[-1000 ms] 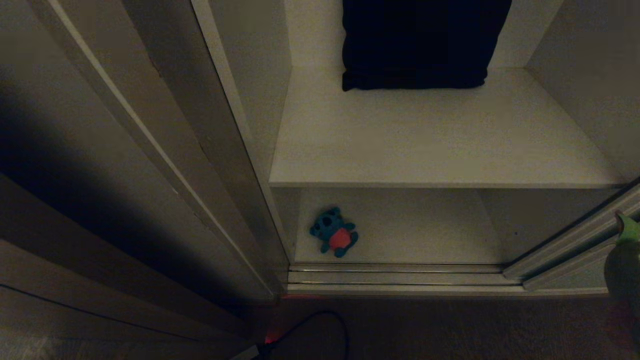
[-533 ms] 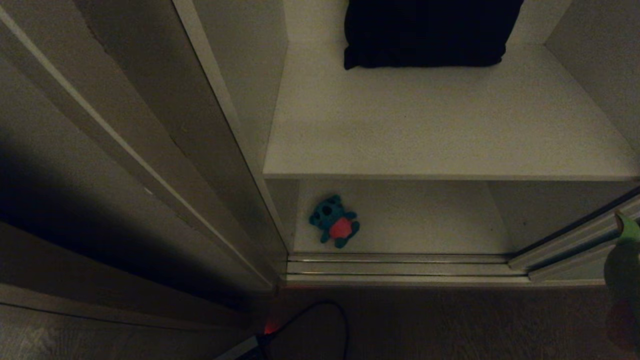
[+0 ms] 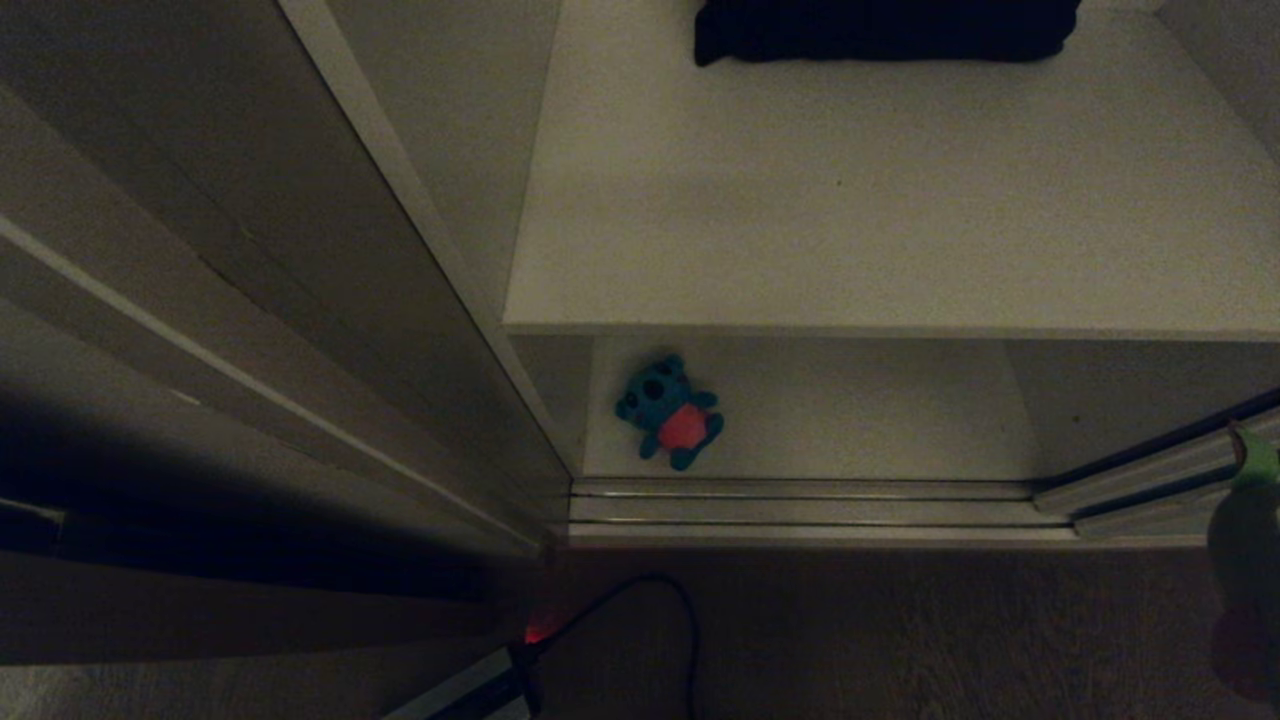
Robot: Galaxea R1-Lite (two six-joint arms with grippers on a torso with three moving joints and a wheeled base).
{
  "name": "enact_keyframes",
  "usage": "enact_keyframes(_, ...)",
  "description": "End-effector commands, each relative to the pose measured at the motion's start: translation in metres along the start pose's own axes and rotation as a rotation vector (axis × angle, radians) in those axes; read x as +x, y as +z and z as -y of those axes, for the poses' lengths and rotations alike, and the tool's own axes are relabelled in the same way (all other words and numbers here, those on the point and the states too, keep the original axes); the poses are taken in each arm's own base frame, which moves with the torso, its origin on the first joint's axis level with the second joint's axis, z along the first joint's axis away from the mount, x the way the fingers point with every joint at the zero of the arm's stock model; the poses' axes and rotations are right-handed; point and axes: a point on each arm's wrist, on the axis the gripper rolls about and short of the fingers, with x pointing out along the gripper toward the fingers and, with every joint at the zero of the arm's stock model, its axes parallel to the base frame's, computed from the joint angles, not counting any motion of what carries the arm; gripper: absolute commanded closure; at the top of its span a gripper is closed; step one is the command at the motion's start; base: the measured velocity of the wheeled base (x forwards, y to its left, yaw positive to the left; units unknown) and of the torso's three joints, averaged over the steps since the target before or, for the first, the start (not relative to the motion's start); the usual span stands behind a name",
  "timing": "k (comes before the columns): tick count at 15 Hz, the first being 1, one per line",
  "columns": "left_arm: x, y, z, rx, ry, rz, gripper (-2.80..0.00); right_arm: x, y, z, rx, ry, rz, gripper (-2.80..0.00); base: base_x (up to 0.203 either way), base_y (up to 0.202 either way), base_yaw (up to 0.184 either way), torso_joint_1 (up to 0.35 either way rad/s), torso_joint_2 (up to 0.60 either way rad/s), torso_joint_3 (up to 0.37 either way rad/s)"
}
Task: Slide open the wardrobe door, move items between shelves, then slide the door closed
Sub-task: Place the green doll on the lower shelf
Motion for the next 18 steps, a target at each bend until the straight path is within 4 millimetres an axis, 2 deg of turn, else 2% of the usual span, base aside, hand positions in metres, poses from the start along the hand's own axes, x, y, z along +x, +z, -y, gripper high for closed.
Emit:
enact_keyframes(1,-0.0002,0.0001,0.0,0.0,0.0,0.001,0.0,0.0004,-0.0009,0.0,-0.001,0.0,-0.005,0.0,0.0,0.0,0.0,0.009,0.01,-0.203)
enact_keyframes(18,0.0,0.0001,0.0,0.0,0.002,0.004,0.0,0.0004,-0.0008,0.0,-0.001,0.0,-0.005,0.0,0.0,0.0,0.0,0.002,0.0,-0.198)
